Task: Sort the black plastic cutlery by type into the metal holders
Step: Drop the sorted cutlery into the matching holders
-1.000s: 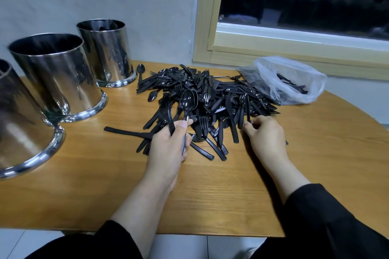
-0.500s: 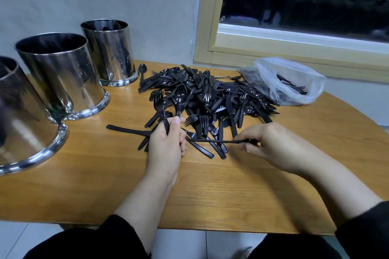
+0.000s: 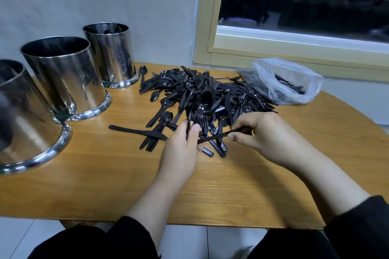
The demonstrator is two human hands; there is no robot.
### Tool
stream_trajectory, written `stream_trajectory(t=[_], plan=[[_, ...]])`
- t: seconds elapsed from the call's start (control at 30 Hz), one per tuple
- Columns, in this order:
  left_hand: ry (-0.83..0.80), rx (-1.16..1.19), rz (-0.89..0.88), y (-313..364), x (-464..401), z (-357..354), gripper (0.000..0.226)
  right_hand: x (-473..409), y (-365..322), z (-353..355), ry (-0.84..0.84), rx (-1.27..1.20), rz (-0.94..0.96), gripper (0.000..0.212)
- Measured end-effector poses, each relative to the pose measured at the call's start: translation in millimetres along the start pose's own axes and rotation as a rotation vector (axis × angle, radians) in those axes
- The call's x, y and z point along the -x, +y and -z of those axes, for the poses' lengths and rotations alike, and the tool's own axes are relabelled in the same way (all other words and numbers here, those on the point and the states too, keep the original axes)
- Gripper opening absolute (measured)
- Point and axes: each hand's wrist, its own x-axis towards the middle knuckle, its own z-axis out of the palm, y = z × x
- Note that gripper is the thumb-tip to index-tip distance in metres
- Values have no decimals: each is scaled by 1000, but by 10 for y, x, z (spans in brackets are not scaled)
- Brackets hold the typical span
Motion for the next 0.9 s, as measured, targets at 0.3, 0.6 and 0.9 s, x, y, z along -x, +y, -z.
stream_trajectory(t=[0.3,0.6,0.9], plan=[[285,115,117,-118,19,293,28,-10,-20,-500,192,40,-166,16],[415,428,229,-138,94,904,25,-196,-307,-1064,96,185,-101,22],[358,400,215,-97,123,867,24,-79,-404,-986,57,224,-172,14]])
